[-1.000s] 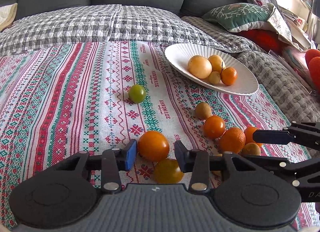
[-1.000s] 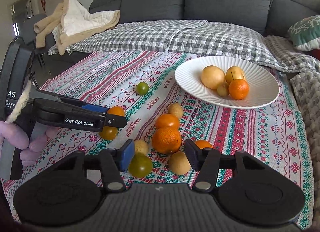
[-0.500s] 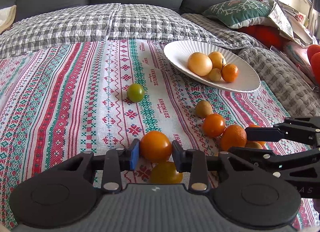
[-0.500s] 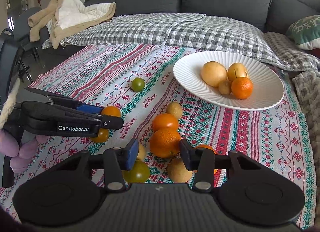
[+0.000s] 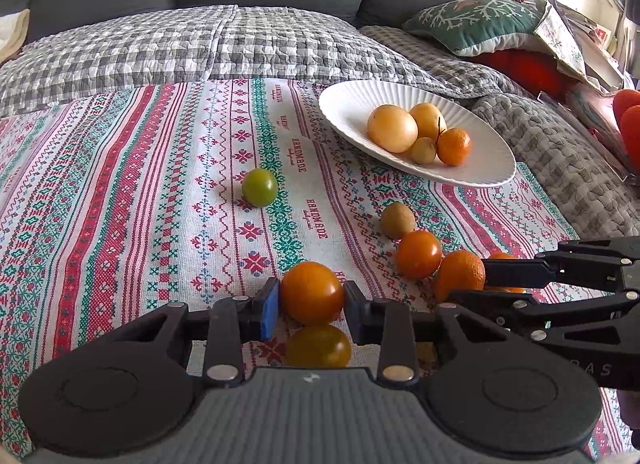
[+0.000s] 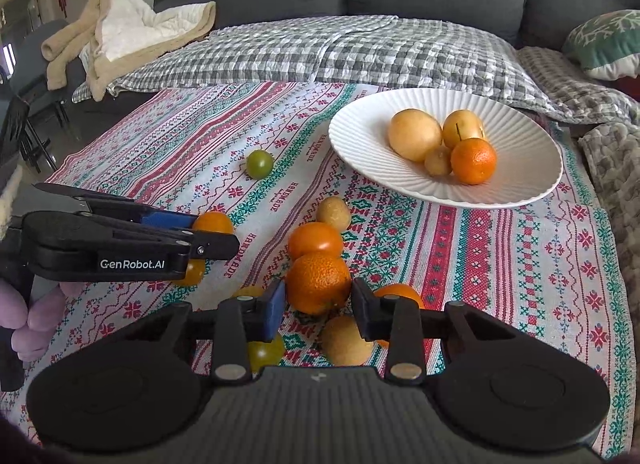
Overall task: Organize fruits
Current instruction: 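Grasp an orange with the left tool while the right tool grasps a mandarin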
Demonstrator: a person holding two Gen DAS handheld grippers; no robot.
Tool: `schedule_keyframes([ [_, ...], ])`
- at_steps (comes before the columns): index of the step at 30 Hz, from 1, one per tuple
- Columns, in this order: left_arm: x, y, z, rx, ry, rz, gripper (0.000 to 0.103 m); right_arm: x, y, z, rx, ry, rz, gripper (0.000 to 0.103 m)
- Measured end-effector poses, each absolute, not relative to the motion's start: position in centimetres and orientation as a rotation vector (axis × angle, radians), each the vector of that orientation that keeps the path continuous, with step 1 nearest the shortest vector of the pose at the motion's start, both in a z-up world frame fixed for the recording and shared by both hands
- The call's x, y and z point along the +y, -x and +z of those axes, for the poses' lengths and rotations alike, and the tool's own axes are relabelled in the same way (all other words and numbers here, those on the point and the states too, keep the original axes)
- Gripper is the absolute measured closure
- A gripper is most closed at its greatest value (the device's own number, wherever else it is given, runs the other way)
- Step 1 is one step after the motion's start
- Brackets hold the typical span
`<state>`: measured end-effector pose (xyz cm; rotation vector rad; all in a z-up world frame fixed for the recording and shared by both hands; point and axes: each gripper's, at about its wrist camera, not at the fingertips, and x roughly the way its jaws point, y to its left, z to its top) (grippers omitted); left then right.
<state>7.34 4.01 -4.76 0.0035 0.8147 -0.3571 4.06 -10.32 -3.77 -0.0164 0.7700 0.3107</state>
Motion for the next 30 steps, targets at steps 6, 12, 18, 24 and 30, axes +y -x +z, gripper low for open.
schedule_keyframes([
  [6, 3.9, -7.4, -4.5, 0.812, 0.006, -0.379, 0.071, -11.4, -4.0, -2.7, 0.745, -0.057, 0.319, 0.082],
  [12, 3.7, -7.3, -4.1, 0.808, 0.008, -0.387, 0.071, -12.7, -4.5, -2.1, 0.753, -0.149, 0.339, 0.087],
  [18, 4.0, -7.3, -4.3, 0.815, 0.005, -0.375, 0.071, -12.4, -4.7, -2.7, 0.782, -0.160, 0.339, 0.068],
  [24, 3.9, -7.3, -4.5, 0.824, 0.000, -0.370, 0.071, -11.4, -4.7, -3.1, 0.815, -0.119, 0.372, 0.067],
  [30, 3.8, -7.2, -4.6, 0.832, -0.010, -0.372, 0.071, -10.8, -4.9, -3.6, 0.824, -0.074, 0.365, 0.067],
])
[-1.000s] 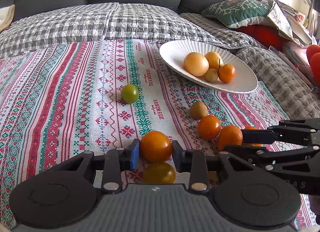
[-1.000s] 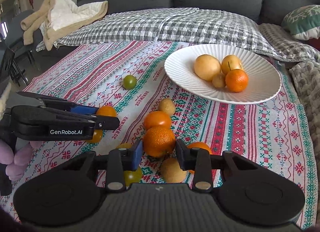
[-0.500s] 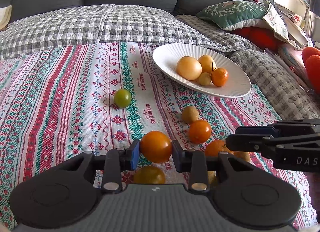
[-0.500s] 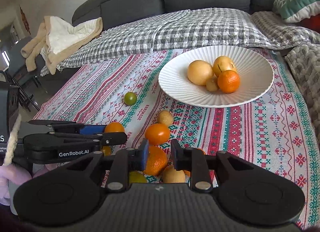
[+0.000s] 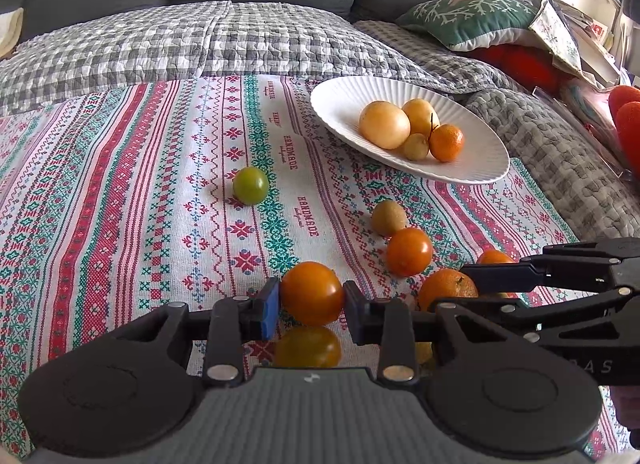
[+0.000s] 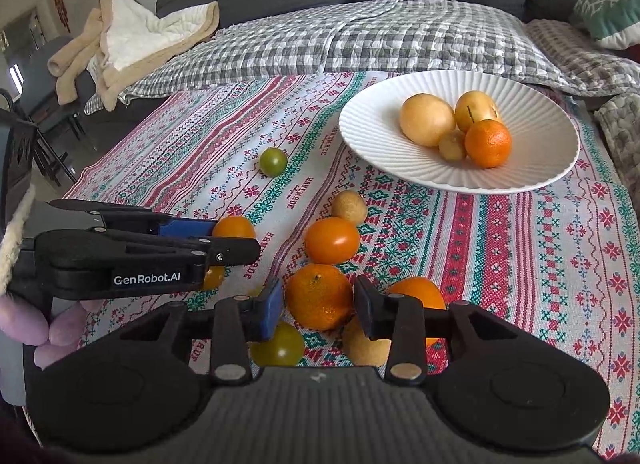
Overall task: Organize fruits
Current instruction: 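Grasp an orange with the left tool while the right tool grasps a mandarin, then carry the orange and mandarin into the white bowl and open both tools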
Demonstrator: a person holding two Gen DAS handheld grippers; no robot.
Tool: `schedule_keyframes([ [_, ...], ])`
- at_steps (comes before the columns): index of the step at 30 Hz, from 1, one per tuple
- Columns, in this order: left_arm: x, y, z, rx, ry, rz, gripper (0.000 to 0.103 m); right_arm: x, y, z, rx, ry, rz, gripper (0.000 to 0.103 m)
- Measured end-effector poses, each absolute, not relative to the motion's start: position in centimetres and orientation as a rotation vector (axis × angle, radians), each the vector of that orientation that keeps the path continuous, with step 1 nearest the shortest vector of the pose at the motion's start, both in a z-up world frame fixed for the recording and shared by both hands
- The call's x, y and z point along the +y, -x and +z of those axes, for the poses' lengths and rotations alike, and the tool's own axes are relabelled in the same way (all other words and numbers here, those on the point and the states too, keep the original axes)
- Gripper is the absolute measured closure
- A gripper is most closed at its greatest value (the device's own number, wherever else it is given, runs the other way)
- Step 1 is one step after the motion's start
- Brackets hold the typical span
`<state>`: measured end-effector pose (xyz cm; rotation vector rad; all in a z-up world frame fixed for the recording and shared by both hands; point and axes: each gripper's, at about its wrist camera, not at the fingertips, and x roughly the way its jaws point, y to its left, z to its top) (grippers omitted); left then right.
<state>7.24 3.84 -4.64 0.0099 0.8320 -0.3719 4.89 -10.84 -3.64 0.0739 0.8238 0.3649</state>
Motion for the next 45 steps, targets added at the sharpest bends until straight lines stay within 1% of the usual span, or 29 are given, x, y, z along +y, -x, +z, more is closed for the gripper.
schedule_keyframes([
  [7, 3.8, -7.2, -4.6, 0.831, -0.008, -0.374, 0.071, -10.4, -4.9, -3.6, 0.813, -0.042, 0.361, 0.070],
  [21, 2.7, -7.8, -2.4, 0.778, 0.041, -0.399, 0.071, -13.1, -4.7, -0.8, 0.723, -0.140, 0.319, 0.070],
  [34, -0.7, -8.7, -0.8, 0.723, 0.058, -0.437, 0.071, -18.8, -5.7, 0.6, 0.650, -0.299, 0.200, 0.070],
  [45, -5.7, -11.7, -1.2, 0.700, -0.025, -0.487, 0.071, -21.9, -7.8, -0.2, 0.647, -0.431, 0.103, 0.070],
])
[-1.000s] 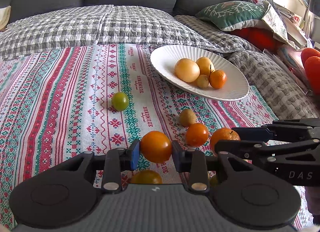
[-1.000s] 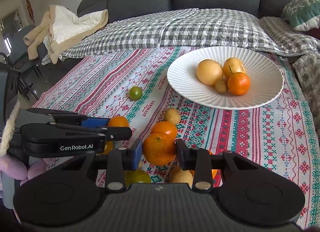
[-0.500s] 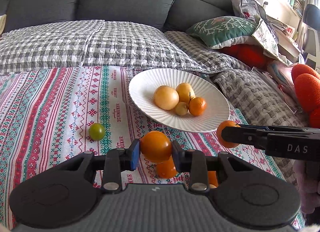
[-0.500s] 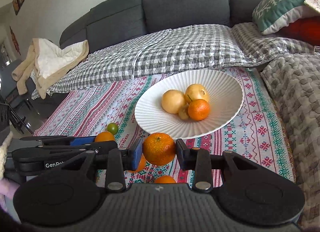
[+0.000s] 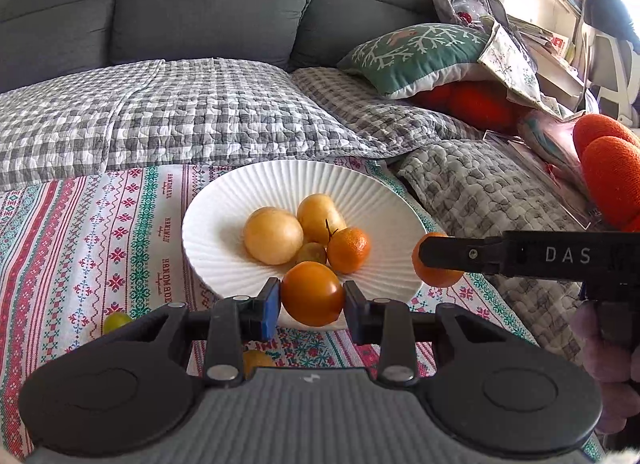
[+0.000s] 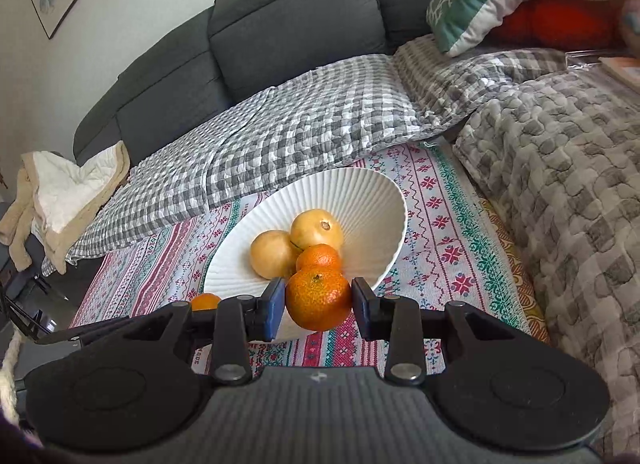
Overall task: Organize fruits
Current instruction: 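Carry the orange and mandarin into the white bowl and open both tools, then withdraw both tools from the bowl back toward the fruits on the cloth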
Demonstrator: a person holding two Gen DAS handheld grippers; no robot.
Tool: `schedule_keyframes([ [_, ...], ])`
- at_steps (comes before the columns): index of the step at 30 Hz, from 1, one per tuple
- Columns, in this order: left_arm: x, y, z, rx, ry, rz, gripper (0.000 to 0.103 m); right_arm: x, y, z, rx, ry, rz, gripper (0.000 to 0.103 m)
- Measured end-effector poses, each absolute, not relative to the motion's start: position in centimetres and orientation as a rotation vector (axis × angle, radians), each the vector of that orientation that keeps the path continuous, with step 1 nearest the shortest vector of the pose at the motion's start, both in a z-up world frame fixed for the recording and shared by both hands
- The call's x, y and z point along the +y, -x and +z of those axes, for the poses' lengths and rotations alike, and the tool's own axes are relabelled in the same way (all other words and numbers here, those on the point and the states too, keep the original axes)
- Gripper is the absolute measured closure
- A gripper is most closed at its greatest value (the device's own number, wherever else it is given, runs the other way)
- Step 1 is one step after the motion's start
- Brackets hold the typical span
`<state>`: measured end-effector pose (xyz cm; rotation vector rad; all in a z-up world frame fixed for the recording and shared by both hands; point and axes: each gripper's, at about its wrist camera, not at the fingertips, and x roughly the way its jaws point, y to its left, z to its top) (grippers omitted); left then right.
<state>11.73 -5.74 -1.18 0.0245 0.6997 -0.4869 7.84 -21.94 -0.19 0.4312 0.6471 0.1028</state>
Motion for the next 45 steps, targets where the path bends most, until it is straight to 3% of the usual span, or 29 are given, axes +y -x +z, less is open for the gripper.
schedule_keyframes([
  [29, -8.7, -15.9, -3.8, 0.759, -0.072, -0.472, 0.069, -22.2, -13.2, -2.5, 0.631, -0.410, -0.010, 0.068],
  [33, -8.6, -15.6, -3.6, 0.748, -0.089, -0.474, 0.063, -22.4, -13.1, -2.2, 0.624, -0.413, -0.016, 0.066],
  [38, -8.3, -15.0, -3.1, 0.733, -0.109, -0.475, 0.047, -22.4, -12.5, -1.7, 0.608, -0.417, -0.006, 0.047],
  [45, -7.9, -13.4, -1.7, 0.710, -0.115, -0.492, 0.025, -21.9, -11.0, -0.5, 0.600, -0.360, 0.003, 0.031],
])
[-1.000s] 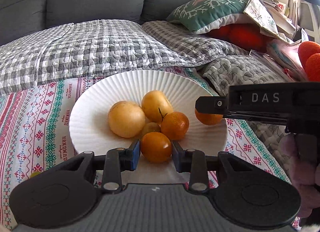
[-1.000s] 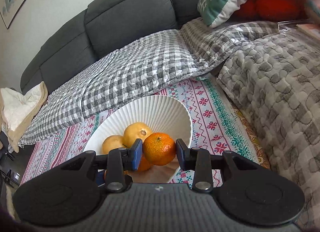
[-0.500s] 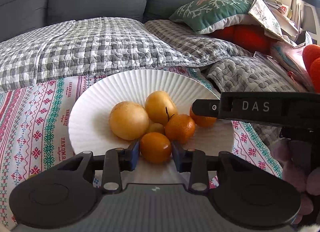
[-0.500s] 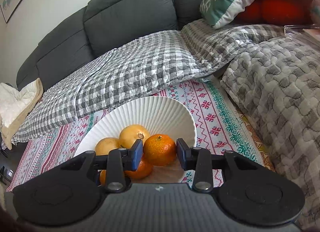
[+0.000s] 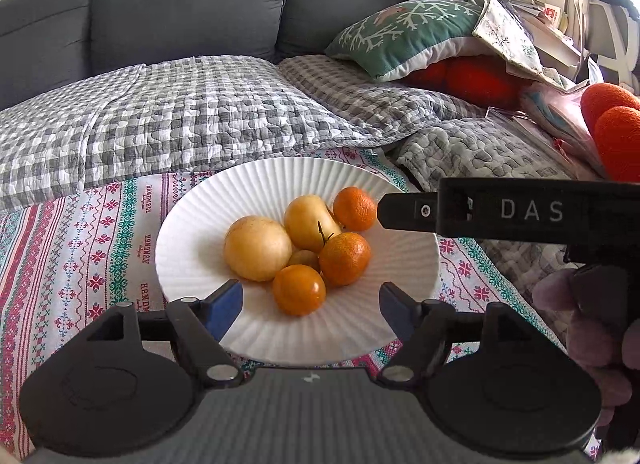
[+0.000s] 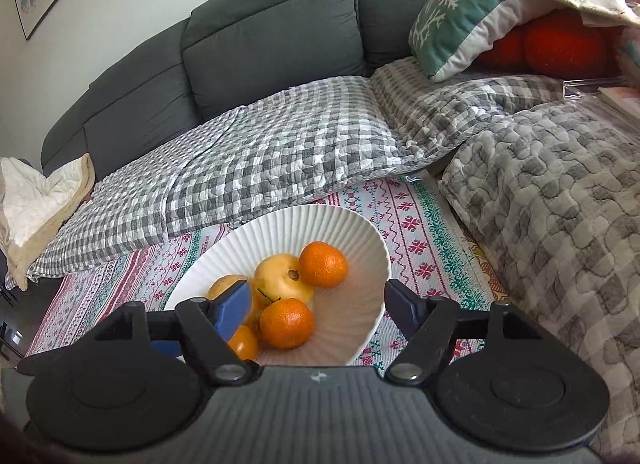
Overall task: Organize fruits
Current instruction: 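Withdraw both tools from the bowl back toward the fruits on the cloth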
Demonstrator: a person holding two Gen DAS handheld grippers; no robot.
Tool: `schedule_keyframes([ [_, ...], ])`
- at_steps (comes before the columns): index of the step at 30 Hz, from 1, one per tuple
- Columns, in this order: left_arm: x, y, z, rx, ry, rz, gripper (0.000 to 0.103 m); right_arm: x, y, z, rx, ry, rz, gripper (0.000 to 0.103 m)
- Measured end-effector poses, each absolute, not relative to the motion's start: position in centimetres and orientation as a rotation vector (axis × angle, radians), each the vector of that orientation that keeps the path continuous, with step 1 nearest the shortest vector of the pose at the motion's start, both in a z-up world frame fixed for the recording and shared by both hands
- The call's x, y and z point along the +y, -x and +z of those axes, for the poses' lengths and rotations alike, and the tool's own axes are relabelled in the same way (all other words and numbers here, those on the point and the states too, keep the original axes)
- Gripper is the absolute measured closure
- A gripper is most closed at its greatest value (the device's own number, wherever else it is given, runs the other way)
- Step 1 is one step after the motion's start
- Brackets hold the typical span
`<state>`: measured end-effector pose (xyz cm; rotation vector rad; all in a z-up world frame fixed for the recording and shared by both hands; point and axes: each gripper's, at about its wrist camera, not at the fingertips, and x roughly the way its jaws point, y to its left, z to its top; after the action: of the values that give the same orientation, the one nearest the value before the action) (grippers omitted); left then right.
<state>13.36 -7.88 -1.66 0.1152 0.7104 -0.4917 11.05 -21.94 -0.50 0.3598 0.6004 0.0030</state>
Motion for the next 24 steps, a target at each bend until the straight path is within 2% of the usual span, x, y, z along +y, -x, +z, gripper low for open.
schedule_keyframes([
  [5, -7.3, -12.0, -0.7, 0.724, -0.105, -0.498, 0.018, -21.7, -9.6, 0.5, 0.600, -0.336, 0.004, 0.022],
  [14, -5.5, -9.4, 0.6, 0.756, -0.093, -0.487, 0.004, -20.3, -7.4, 1.6, 0.623, -0.289, -0.004, 0.014],
  [19, -4.2, -7.9, 0.7, 0.767, -0.094, -0.479, 0.003, -19.5, -6.0, 1.7, 0.643, -0.254, -0.011, 0.009],
  [24, -3.0, -6.8, 0.2, 0.777, -0.098, -0.474, 0.003, -18.7, -4.8, 1.2, 0.666, -0.210, 0.029, 0.009],
])
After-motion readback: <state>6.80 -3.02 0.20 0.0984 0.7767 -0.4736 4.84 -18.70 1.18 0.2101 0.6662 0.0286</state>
